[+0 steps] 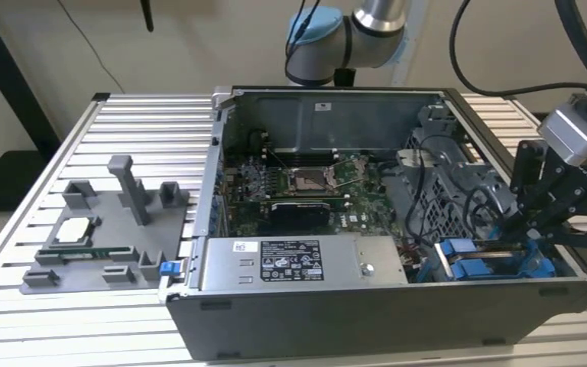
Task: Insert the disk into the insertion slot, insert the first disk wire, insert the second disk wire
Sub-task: 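Insert the first disk wire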
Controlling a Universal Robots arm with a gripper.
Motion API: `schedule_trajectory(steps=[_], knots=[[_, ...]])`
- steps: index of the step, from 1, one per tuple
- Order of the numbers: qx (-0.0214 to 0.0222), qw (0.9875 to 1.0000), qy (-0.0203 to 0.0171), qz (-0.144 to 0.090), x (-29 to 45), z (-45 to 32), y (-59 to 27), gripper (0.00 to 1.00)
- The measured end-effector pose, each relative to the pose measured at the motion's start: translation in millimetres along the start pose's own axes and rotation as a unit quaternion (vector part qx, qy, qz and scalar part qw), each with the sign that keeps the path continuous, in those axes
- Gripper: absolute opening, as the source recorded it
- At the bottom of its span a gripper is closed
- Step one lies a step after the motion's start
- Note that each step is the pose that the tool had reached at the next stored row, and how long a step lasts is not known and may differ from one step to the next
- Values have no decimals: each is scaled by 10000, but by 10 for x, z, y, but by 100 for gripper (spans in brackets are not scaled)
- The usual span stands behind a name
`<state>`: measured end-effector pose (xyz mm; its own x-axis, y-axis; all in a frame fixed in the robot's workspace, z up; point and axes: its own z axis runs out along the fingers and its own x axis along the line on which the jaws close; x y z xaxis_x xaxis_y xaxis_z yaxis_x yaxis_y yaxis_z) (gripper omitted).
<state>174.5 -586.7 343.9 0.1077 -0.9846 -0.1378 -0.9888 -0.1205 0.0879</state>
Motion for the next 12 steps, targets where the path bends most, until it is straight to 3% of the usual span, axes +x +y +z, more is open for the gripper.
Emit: schedule_trajectory(steps=[12], knots=[[58, 9993, -32, 369, -6, 43, -5, 0]])
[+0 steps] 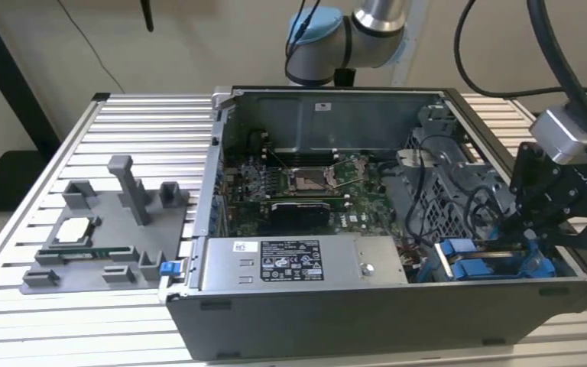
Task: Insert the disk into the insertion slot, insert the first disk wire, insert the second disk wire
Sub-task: 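Insert the first disk wire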
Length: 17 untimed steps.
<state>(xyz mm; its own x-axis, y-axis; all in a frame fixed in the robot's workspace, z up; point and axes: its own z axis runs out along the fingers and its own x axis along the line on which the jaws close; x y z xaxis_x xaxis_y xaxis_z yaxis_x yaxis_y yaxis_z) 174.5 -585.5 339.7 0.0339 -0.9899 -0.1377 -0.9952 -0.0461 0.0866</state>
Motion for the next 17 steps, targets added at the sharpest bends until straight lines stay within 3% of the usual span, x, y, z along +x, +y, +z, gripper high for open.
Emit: schedule_trajectory(steps=[7, 11, 17], knots=[[35, 9997, -24, 258, 1, 12, -1, 0], [54, 9992, -72, 383, 0, 0, 1, 0], [72, 9991, -75, 416, 7, -7, 18, 0]])
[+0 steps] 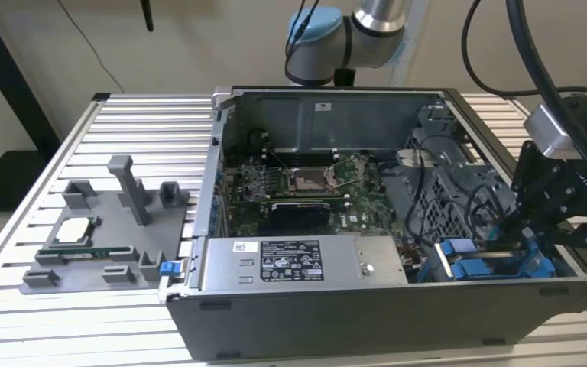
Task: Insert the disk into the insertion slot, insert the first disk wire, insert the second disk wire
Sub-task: 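Insert the first disk wire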
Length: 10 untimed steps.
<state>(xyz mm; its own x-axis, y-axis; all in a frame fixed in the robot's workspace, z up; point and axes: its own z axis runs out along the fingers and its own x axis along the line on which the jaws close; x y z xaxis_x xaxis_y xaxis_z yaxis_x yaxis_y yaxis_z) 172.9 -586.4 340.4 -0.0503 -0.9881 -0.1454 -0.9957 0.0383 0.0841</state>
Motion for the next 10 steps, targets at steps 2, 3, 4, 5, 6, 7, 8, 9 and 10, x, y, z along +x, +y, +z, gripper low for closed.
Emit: schedule_trajectory(steps=[2, 3, 4, 5, 6, 7, 8, 9, 10], knots=[[5, 10000, -3, 1, 12, -6, 1, 0], [9, 10000, -3, 1, 19, -8, 1, 0], [12, 10000, -4, 2, 26, -8, 5, 0], [15, 10000, -4, 2, 36, -10, 8, 0], [18, 10000, -4, 1, 44, -10, 11, 0], [23, 10000, -4, 1, 44, -9, 17, 0], [30, 10000, -4, 1, 45, -6, 22, 0], [42, 10000, -5, 0, 46, -3, 26, 0], [55, 10000, -6, 0, 46, 0, 29, 0]])
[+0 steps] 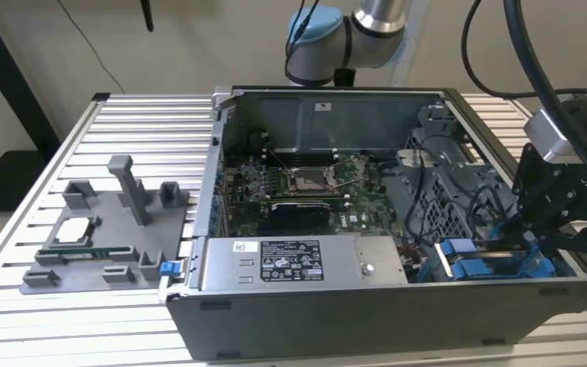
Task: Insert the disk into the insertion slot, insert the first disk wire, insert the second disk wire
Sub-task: 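Insert the first disk wire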
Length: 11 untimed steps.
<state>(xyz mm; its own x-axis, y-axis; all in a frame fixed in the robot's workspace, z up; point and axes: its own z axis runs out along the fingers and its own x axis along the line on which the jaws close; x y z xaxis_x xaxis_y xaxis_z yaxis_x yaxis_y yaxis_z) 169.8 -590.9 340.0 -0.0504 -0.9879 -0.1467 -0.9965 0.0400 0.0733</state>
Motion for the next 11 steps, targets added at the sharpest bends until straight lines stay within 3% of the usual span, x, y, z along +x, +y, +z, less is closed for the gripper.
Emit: schedule_trajectory(steps=[6, 11], knots=[[101, 9999, -4, -5, -20, 11, 4, 0], [128, 9999, -6, 5, -19, 20, 40, 0]])
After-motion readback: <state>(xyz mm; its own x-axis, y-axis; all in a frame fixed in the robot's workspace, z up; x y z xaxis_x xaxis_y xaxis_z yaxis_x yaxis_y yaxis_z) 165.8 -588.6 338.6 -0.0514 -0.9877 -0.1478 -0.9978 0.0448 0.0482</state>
